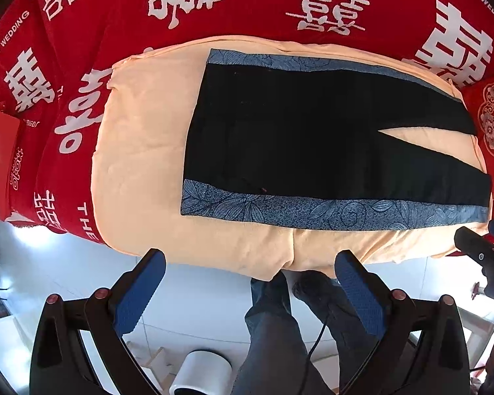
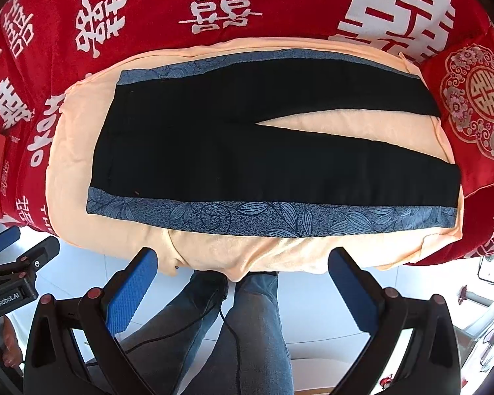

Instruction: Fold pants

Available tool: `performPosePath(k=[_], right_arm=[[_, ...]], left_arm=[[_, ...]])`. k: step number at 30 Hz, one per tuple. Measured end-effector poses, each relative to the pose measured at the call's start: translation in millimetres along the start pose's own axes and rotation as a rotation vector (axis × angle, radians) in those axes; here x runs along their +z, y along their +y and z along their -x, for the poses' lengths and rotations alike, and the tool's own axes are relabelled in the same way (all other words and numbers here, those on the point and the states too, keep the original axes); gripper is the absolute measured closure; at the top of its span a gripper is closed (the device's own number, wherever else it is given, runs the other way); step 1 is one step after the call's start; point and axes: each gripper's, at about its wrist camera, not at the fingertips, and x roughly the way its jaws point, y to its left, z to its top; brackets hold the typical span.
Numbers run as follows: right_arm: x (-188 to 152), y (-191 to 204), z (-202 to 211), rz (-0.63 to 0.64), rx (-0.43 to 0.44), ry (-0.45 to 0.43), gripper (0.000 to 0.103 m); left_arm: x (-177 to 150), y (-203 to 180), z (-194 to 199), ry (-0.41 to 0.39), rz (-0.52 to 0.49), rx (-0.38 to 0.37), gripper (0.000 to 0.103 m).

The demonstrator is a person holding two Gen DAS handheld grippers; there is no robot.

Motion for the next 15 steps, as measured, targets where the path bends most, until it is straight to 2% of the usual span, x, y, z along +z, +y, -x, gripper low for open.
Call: performPosePath(k=[5, 15], right_arm=[[-0.8, 0.0, 0.3, 0.003, -0.001, -0.002, 0.000], [0.5, -2.6, 1.1, 0.003, 0.005, 0.000, 0.000]], left_arm=[[-0.3, -2.6, 5.5, -0.027, -0.009, 0.012, 0.000], [-1.0, -4.5, 8.6, -0.029, -0.005, 0.021, 0.000]])
